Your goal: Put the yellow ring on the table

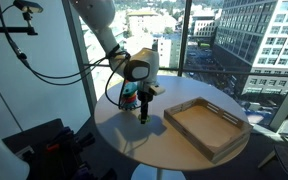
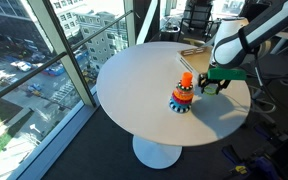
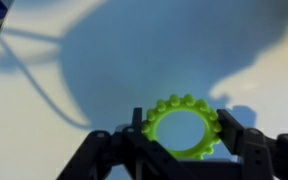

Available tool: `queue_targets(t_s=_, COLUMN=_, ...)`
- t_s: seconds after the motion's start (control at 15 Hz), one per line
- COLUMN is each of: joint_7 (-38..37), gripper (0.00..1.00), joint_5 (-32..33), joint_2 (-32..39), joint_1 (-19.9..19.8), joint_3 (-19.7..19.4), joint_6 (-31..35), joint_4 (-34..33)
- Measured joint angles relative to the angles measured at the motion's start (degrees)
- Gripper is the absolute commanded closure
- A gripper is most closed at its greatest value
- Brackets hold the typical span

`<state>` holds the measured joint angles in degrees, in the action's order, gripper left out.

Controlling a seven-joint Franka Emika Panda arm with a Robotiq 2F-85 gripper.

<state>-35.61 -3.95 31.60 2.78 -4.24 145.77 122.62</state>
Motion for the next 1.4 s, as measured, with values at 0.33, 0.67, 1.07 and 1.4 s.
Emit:
queue_targets(t_s=0.33, joint_7=-0.4, gripper=0.36, joint_5=-0.8, joint_2=4.0, joint_1=0.7, joint_3=-0.7, joint_6=0.0, joint_4=-3.9)
queue_targets(t_s=0.67, joint_7=-0.6, gripper=0.0, joint_5=-0.8, joint_2=5.0, joint_1=1.8, joint_3=-1.5, joint_6=-0.1, joint_4=-5.5)
queue_targets(t_s=1.07, joint_7=0.6, gripper=0.01, joint_5=-1.3, joint_2=4.3, joint_1=2.4, joint_3=-1.0, joint_6=-2.0, joint_4=-6.3)
queue_targets(t_s=1.4, joint_7=5.6, gripper=0.0, joint_5=-2.4, joint_2=-1.1, joint_1=2.2, joint_3=0.0, joint_6=-10.7, joint_4=-6.4)
